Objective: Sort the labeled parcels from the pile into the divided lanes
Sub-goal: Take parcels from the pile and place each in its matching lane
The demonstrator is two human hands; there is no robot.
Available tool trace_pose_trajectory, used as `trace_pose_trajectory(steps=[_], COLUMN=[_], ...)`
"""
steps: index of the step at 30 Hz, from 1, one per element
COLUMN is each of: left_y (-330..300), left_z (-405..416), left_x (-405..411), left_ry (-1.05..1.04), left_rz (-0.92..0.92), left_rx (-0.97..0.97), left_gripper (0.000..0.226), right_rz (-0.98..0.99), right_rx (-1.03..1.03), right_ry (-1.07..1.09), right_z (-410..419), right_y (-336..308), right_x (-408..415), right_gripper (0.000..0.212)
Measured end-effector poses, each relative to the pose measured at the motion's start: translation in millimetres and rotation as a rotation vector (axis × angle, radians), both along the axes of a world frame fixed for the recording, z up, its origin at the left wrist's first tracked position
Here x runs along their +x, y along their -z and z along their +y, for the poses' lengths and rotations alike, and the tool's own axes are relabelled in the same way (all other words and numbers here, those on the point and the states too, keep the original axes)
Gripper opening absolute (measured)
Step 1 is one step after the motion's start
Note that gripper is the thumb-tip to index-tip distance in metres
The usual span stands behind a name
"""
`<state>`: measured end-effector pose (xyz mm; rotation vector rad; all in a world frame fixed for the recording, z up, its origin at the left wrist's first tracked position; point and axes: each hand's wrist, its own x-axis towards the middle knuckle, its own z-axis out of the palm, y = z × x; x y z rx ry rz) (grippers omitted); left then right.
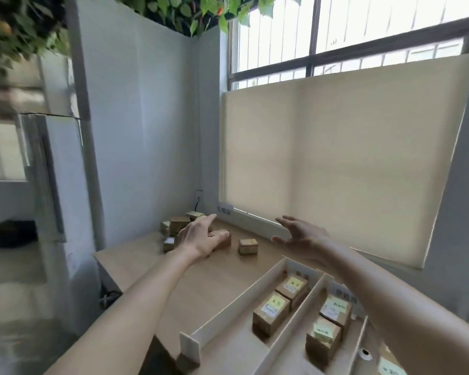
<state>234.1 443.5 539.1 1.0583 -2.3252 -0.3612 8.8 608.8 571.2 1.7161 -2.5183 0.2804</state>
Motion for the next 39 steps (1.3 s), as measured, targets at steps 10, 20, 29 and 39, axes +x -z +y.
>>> trace_pose_trajectory(steps=[10,20,29,39], left_y=[-20,0,25,24], left_z=[-166,-285,-416,-607], left_x=[158,229,225,157], left_ry=[-0.157,-0.171,-0.188,-0.164], left_rz=[0.026,0.033,0.010,-0.096], left_rx=[0.015,0.053,0.087,0.052], left_gripper=[0.073,0.075,0.075,0.076], right_rz=[0.042,0.066,0.083,0.057], right_rx=[-0.033,-0.007,0.033,0.046], right_ry=[-0.169,-0.184,-0.179,-0.146], right_z=[-195,-341,-480,-671], right_y=[-24,4,27,42], right_x=[142,210,201,134], right_gripper=[0.069,0.064,0.064,0.071])
